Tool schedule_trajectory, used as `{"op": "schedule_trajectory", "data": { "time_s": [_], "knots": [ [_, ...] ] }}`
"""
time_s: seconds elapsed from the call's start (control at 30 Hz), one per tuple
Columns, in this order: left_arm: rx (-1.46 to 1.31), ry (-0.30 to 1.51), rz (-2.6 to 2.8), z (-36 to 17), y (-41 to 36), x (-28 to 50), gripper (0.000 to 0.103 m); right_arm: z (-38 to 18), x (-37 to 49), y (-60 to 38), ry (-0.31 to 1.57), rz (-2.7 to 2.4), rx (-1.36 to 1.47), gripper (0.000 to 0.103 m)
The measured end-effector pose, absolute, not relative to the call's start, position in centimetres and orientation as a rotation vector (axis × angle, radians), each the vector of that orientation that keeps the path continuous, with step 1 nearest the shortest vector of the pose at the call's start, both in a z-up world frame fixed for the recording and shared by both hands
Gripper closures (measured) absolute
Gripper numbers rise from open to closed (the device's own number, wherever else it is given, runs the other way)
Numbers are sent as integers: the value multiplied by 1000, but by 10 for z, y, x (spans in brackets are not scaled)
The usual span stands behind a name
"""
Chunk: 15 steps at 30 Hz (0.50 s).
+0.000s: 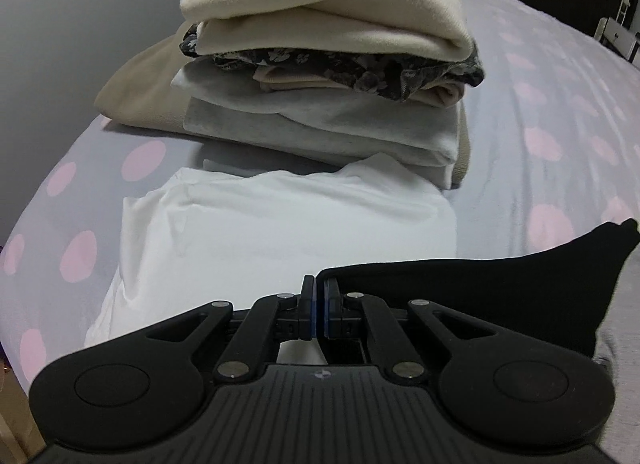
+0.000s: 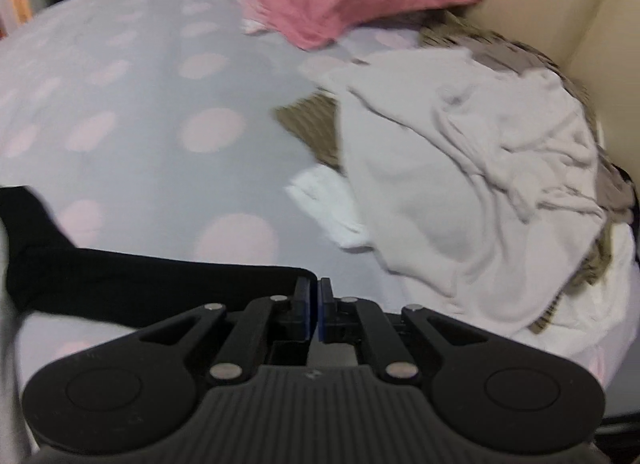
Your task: Fold clothes
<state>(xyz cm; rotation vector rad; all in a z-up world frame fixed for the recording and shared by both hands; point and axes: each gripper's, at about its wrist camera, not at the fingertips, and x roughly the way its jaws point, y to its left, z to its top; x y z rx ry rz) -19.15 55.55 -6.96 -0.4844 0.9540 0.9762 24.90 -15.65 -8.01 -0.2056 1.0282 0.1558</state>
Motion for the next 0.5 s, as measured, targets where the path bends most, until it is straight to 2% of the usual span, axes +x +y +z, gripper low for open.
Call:
{"op": "schedule_trajectory", "data": {
  "time_s": [0.13, 0.17, 0.23, 0.27, 0.4, 0.5],
  "knots": [
    [-492, 975, 990, -80, 557, -191, 101, -92, 257, -174, 1059, 147, -134, 96],
    [-490, 977, 989, -80, 556, -190, 101, -93, 256, -177, 1062, 150, -121, 93],
    [-501, 959, 987, -78, 553, -190, 100, -91, 254, -183, 1059, 150, -99, 79],
    [-509, 943, 990, -75, 552, -191, 100, -88, 252, -187, 1052, 146, -89, 76],
    [-555, 856, 1001, -57, 547, -194, 87, -76, 239, -205, 1041, 148, 5, 73],
    [-571, 809, 988, -45, 539, -193, 86, -76, 228, -216, 1073, 173, 59, 73]
  ]
}}
